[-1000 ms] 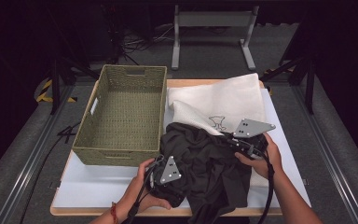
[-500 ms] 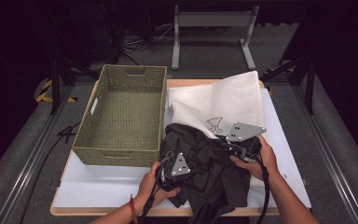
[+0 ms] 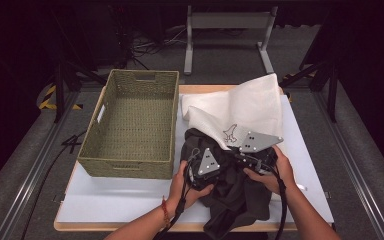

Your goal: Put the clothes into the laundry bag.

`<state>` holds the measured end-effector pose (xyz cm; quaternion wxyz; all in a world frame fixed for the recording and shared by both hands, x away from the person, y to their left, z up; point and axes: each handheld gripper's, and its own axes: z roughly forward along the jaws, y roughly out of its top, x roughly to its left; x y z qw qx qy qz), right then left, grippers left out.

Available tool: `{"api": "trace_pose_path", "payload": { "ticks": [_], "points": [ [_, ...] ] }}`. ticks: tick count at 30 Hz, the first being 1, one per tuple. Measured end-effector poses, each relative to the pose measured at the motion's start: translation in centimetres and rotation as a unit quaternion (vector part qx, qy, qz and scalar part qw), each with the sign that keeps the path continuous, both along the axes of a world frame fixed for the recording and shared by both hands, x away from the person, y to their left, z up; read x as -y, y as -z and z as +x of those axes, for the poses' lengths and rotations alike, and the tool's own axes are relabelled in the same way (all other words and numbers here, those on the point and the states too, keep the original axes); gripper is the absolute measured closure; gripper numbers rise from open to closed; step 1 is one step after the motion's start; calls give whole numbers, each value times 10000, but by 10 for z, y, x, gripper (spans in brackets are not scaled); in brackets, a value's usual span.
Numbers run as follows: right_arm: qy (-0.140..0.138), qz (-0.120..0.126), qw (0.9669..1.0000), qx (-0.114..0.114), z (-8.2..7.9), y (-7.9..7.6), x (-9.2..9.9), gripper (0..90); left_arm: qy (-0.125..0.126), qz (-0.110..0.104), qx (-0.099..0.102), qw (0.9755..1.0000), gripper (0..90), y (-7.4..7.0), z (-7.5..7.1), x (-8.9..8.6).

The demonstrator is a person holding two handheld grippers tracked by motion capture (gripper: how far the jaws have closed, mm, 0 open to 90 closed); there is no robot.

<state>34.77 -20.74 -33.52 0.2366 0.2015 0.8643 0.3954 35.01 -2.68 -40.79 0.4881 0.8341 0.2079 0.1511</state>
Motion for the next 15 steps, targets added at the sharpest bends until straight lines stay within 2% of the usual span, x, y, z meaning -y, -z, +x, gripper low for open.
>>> {"api": "trace_pose_path", "payload": {
  "ticks": [1, 2, 4, 5, 7, 9, 10, 12, 14, 15],
  "points": [
    [-58, 21, 10000, -33, 0, 0, -2, 878, -53, -74, 73, 9999, 784, -3, 2, 3],
    [-94, 18, 9999, -78, -1, 1, -4, 878, -92, -187, 62, 9998, 785, -5, 4, 6],
    [-28, -40, 10000, -42, -1, 1, -7, 879, -221, -393, 99, 9989, 784, -9, 11, 10],
    [-31, -19, 10000, -54, -1, 1, -7, 879, -221, -393, 99, 9989, 785, -9, 11, 10],
    [21, 79, 10000, -30, -2, -1, -4, 880, -344, -547, 198, 9977, 785, -8, 18, 15],
    [48, 156, 9998, -99, 0, -2, -1, 880, -314, -630, 205, 9973, 785, -6, 21, 17],
    [93, 157, 9998, -123, 0, -2, 1, 880, -296, -626, 271, 9972, 784, -5, 22, 17],
    [126, 181, 9997, -136, 2, -1, 5, 879, -130, -694, 316, 9970, 777, -1, 22, 14],
    [122, 206, 9996, -156, 2, -1, 7, 880, -118, -664, 294, 9973, 773, 1, 21, 10],
    [150, 184, 9996, -141, 2, -1, 9, 880, -30, -684, 243, 9974, 755, 2, 20, 7]
  ]
}}
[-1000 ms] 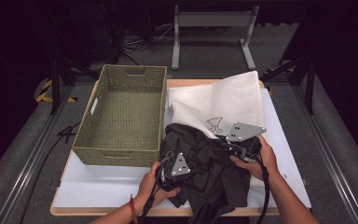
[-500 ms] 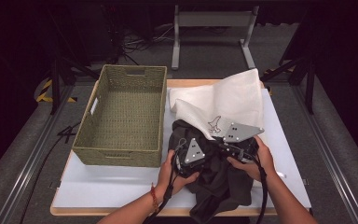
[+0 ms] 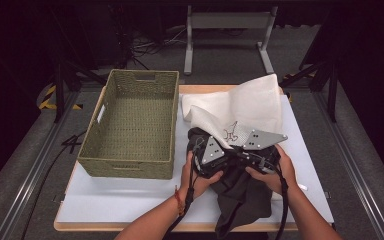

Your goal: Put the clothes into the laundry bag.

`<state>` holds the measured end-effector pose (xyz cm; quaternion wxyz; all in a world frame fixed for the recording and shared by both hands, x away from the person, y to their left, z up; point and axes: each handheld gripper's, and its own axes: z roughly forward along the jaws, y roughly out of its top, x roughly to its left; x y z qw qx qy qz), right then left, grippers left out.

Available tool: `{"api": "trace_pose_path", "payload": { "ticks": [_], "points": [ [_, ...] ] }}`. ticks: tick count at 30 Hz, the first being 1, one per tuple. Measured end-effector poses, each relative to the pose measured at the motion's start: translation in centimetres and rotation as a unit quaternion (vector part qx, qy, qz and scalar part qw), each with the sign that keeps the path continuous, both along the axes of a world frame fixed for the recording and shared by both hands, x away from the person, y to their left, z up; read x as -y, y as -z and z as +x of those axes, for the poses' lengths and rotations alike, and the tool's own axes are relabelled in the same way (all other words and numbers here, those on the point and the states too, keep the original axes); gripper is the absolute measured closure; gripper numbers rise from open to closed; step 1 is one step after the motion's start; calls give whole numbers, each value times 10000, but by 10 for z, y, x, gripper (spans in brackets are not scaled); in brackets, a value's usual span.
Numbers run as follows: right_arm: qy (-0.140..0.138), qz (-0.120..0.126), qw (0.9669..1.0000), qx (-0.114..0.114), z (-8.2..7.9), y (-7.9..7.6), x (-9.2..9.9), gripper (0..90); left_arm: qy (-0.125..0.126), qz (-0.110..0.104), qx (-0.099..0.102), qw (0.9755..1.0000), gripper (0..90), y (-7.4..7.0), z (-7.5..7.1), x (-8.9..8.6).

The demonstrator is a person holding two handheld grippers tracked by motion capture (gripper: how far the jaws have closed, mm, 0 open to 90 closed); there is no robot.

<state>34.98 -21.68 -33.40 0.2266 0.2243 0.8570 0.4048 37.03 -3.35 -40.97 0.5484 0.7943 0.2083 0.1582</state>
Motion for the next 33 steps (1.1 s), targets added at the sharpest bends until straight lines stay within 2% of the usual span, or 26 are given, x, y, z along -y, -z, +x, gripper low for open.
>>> {"api": "trace_pose_path", "payload": {
  "ticks": [2, 4, 6, 7, 8, 10, 11, 13, 15, 17, 18, 20, 21, 22, 24, 25, 27, 28, 29, 30, 31, 32, 33],
  "points": [
    [23, 55, 10000, -43, 1, 0, 3, 879, 242, 91, 41, 9997, 697, -2, -4, -6],
    [39, 43, 9999, -81, 2, 0, 4, 879, 498, 164, -27, 9986, 576, -6, -10, -12],
    [45, -21, 10000, -82, 1, 0, 5, 878, 562, 323, 30, 9979, 461, -12, -20, -19],
    [24, 10, 9999, -104, 1, 0, 6, 879, 721, 300, -57, 9969, 439, -16, -25, -22],
    [42, -5, 9999, -106, 2, 0, 7, 879, 949, 267, -206, 9949, 393, -19, -31, -25],
    [78, -10, 9999, -117, 3, 1, 7, 879, 1141, 536, -242, 9917, 293, -24, -45, -28],
    [64, 15, 9999, -145, 4, 1, 7, 879, 1240, 589, -254, 9902, 247, -24, -55, -29],
    [82, -27, 9999, -143, 3, 2, 7, 878, 1236, 732, -273, 9893, 160, -17, -65, -27],
    [79, -20, 9998, -168, 4, 2, 7, 878, 1258, 924, -180, 9876, 114, -10, -72, -21],
    [83, -43, 9998, -175, 4, 3, 7, 878, 1305, 921, -258, 9868, 74, -7, -77, -17],
    [102, -52, 9998, -170, 4, 4, 7, 878, 1290, 998, -223, 9864, 58, -5, -79, -15],
    [97, -75, 9998, -158, 4, 4, 8, 878, 1242, 1204, -161, 9848, 43, 1, -80, -8],
    [96, -68, 9998, -169, 4, 4, 8, 878, 1232, 1283, -253, 9837, 35, 7, -80, -4],
    [87, -64, 9998, -183, 5, 5, 8, 877, 1226, 1440, -310, 9815, 28, 14, -79, 1],
    [95, -82, 9997, -219, 5, 6, 8, 877, 1126, 1588, -317, 9804, 18, 23, -80, 9],
    [97, -101, 9997, -221, 5, 6, 7, 877, 1105, 1694, -323, 9788, 7, 26, -80, 13],
    [95, -120, 9996, -220, 6, 7, 7, 877, 977, 2029, -107, 9742, 3, 32, -84, 21],
    [99, -127, 9996, -223, 6, 7, 7, 877, 769, 2339, 134, 9691, 12, 34, -88, 25],
    [107, -137, 9996, -220, 6, 8, 6, 876, 554, 2431, 325, 9679, 60, 37, -90, 28],
    [108, -144, 9996, -222, 5, 8, 6, 876, 469, 2365, 428, 9695, 122, 39, -89, 27],
    [114, -151, 9996, -217, 5, 8, 6, 876, 366, 2382, 507, 9692, 188, 40, -86, 26],
    [111, -162, 9996, -224, 5, 8, 6, 876, 336, 2333, 528, 9704, 247, 42, -83, 25],
    [115, -163, 9996, -221, 5, 9, 6, 876, 271, 2343, 526, 9704, 289, 42, -79, 23]
  ]
}}
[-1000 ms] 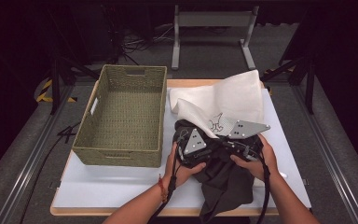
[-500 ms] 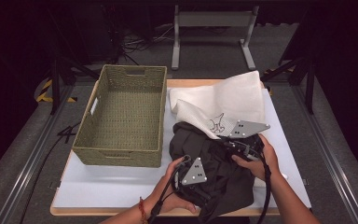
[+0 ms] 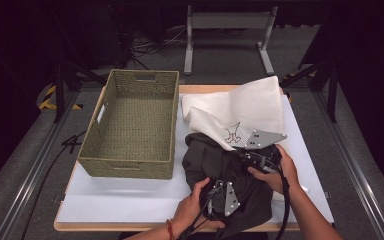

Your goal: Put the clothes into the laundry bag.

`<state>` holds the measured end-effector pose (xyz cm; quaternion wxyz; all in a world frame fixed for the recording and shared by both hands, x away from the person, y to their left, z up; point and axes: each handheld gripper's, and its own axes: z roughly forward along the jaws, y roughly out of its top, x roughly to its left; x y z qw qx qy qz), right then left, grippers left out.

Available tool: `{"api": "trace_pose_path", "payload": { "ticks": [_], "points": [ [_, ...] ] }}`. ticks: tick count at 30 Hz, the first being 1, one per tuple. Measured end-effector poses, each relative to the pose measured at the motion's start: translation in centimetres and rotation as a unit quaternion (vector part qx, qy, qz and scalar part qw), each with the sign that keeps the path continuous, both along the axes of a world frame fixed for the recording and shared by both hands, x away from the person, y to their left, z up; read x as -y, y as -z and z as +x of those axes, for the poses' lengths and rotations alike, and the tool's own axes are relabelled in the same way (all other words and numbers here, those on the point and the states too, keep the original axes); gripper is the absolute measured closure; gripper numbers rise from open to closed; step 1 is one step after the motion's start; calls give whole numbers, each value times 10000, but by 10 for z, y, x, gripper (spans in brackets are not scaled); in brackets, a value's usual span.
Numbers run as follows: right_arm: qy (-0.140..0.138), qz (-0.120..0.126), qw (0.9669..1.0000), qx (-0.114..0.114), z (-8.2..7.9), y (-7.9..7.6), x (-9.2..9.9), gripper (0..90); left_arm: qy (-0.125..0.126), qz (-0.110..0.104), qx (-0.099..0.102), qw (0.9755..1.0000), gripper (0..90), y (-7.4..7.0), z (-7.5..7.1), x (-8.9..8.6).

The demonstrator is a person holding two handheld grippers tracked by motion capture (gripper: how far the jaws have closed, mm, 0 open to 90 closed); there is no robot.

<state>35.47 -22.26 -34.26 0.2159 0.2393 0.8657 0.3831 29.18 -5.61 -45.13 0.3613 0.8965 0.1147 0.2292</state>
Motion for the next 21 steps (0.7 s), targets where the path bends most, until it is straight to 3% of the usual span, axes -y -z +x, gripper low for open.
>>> {"api": "trace_pose_path", "payload": {
  "ticks": [4, 5, 8, 11, 17, 21],
  "points": [
    [5, -20, 10000, 16, 0, 1, 0, 876, -111, -67, 155, 9998, 503, 1, 5, -3],
    [6, -26, 10000, 21, 0, 1, 0, 877, -119, -34, 319, 9994, 580, 1, 6, -4],
    [14, 2, 10000, 1, 0, 0, 0, 876, -8, -167, 337, 9993, 667, 1, 14, -9],
    [25, 16, 10000, 11, -1, 0, -1, 876, -7, -253, 213, 9995, 705, -2, 16, -12],
    [79, 30, 10000, 50, -1, -2, 1, 876, -105, -458, 187, 9987, 736, -16, 23, -22],
    [115, 120, 9998, 102, -1, -4, 4, 878, -215, -560, 381, 9975, 738, -25, 30, -28]
  ]
}}
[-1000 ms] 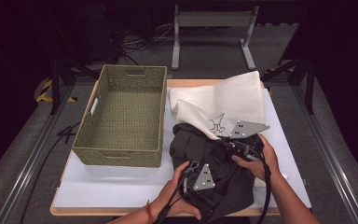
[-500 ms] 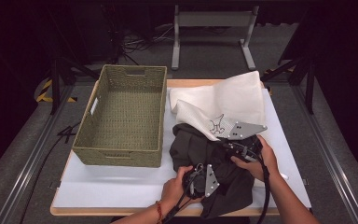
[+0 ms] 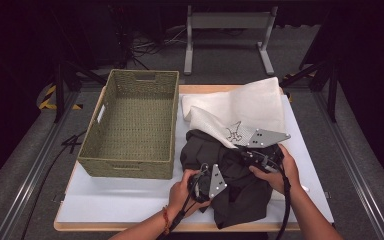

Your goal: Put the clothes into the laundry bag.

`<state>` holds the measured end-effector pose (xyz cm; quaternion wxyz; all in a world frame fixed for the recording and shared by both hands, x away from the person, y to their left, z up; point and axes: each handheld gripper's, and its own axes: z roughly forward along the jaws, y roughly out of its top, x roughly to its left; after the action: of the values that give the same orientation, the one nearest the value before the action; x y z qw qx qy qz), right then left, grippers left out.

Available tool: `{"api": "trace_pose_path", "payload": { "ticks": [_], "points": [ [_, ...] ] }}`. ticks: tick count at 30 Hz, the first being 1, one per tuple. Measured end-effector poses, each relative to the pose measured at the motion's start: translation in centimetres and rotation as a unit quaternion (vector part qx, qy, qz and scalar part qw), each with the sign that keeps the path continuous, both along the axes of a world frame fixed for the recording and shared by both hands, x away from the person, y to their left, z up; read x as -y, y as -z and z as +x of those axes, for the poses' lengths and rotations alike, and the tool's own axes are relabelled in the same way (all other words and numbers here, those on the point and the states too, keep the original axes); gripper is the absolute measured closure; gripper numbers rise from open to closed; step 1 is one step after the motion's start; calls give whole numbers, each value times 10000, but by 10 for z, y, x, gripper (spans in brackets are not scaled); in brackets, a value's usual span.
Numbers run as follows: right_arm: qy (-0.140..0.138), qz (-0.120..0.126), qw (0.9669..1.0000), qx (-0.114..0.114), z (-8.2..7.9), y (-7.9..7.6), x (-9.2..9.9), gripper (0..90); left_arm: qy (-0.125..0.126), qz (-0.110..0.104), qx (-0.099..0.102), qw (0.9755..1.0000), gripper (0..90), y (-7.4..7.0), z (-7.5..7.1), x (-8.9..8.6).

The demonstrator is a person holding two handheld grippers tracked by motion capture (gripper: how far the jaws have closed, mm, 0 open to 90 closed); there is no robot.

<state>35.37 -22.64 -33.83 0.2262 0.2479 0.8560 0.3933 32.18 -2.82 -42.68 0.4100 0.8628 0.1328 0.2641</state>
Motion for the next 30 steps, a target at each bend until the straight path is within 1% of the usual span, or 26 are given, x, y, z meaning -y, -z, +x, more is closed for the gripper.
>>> {"api": "trace_pose_path", "payload": {
  "ticks": [1, 2, 3, 4, 5, 6, 7, 9, 10, 11, 12, 14, 16, 17, 18, 19, 21, 22, 23, 24, 25, 26, 27, 28, 29, 30],
  "points": [
    [-12, 44, 10000, -18, 0, 0, 1, 878, 0, 0, 0, 10000, 739, 0, 0, 0],
    [-24, 132, 9999, -64, 0, -1, 1, 879, -79, -37, 17, 10000, 739, -5, 5, 1],
    [-46, 156, 9998, -88, 0, -2, 2, 879, -143, -98, 83, 9998, 740, -7, 8, 2],
    [-41, 157, 9998, -78, 0, -2, 1, 879, -183, -120, 115, 9997, 740, -10, 12, 3],
    [-41, 157, 9998, -78, 0, -2, 1, 879, -183, -120, 115, 9997, 740, -10, 12, 3],
    [-31, 150, 9999, -74, 0, -3, 1, 879, -256, -276, 80, 9993, 740, -12, 19, 4],
    [-34, 171, 9998, -72, -1, -4, 1, 880, -326, -367, 23, 9988, 741, -12, 23, 5],
    [-41, 217, 9997, -97, -1, -5, 1, 880, -410, -517, -31, 9978, 741, -12, 30, 7],
    [-52, 229, 9997, -111, -1, -5, 1, 880, -461, -632, -49, 9969, 741, -11, 33, 9],
    [-69, 285, 9995, -150, 0, -5, 0, 880, -496, -784, -114, 9956, 741, -10, 35, 12],
    [-80, 350, 9992, -188, 0, -4, -1, 880, -491, -944, -167, 9942, 741, -9, 37, 14],
    [-71, 338, 9993, -171, 1, -4, -2, 880, -406, -1224, -310, 9912, 740, -7, 39, 18],
    [-90, 413, 9989, -200, 2, -4, -2, 881, -339, -1398, -400, 9888, 739, -5, 38, 23],
    [-103, 433, 9988, -208, 2, -5, -2, 880, -262, -1465, -437, 9879, 738, -4, 37, 24],
    [-132, 461, 9986, -221, 1, -5, -2, 881, -172, -1572, -475, 9863, 736, -4, 37, 24],
    [-170, 482, 9984, -233, 1, -5, -3, 880, -64, -1671, -483, 9847, 736, -4, 36, 24],
    [-200, 477, 9984, -225, 0, -6, -5, 880, 14, -1805, -432, 9826, 736, -5, 33, 25],
    [-210, 474, 9984, -204, -1, -7, -5, 881, 14, -1805, -432, 9826, 736, -5, 33, 25],
    [-231, 501, 9983, -196, -2, -8, -5, 880, 18, -1790, -339, 9833, 735, -5, 32, 27],
    [-246, 507, 9982, -192, -2, -9, -5, 881, -1, -1813, -298, 9830, 734, -5, 33, 27],
    [-246, 507, 9982, -192, -2, -9, -5, 881, -1, -1813, -298, 9830, 735, -5, 33, 27],
    [-226, 526, 9982, -192, -3, -10, -5, 881, -45, -1852, -281, 9823, 735, -5, 35, 27],
    [-214, 533, 9982, -197, -3, -10, -4, 881, -68, -1840, -182, 9827, 734, -5, 38, 27],
    [-198, 504, 9983, -196, -3, -10, -3, 881, -112, -1853, -145, 9825, 734, -5, 41, 27],
    [-193, 511, 9983, -196, -3, -9, -3, 881, -124, -1891, -218, 9816, 733, -4, 45, 26],
    [-178, 529, 9982, -208, -3, -9, -2, 881, -105, -1935, -348, 9804, 730, -3, 47, 26]
  ]
}}
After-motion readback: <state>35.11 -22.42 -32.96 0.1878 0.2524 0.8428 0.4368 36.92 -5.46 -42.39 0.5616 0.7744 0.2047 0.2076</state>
